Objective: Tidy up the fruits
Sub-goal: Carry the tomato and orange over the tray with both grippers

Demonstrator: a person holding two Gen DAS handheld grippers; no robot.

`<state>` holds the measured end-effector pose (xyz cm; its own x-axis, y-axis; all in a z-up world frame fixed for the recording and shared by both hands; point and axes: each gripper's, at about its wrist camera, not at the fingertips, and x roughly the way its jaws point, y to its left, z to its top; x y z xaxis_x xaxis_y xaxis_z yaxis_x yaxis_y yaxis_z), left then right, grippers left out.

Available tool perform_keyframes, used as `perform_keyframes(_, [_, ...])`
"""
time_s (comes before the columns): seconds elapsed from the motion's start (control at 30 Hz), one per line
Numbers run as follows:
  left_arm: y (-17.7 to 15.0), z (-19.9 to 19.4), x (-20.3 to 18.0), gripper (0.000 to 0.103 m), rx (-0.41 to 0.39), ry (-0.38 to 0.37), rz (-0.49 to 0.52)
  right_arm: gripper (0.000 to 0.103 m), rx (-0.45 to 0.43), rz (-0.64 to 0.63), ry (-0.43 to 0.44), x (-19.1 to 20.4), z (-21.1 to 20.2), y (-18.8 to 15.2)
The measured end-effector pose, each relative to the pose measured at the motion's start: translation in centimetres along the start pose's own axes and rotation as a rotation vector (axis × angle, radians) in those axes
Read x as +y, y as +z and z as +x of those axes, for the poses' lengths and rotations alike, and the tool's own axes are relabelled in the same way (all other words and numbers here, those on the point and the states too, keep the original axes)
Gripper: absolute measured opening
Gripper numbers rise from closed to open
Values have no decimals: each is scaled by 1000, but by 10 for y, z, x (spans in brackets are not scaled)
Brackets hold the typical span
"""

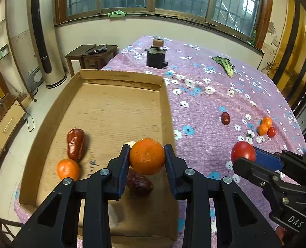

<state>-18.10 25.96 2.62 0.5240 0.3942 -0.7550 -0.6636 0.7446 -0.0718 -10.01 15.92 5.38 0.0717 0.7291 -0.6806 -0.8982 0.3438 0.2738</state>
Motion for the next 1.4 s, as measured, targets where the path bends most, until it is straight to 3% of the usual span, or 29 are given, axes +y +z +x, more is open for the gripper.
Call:
perform_keyframes(0.53, [2,6,45,30,16,34,-73,30,57,-49,57,36,42,9])
perform_keyframes(1.03, [24,15,81,30,24,66,-101,30,90,-46,84,40,72,24])
perform_keyframes(1.17, [40,25,91,30,34,76,-107,30,93,-38,99,43,88,43])
perform_keyframes(1.4, [59,68,102,30,121,102,-115,30,141,-68,64,50,133,62])
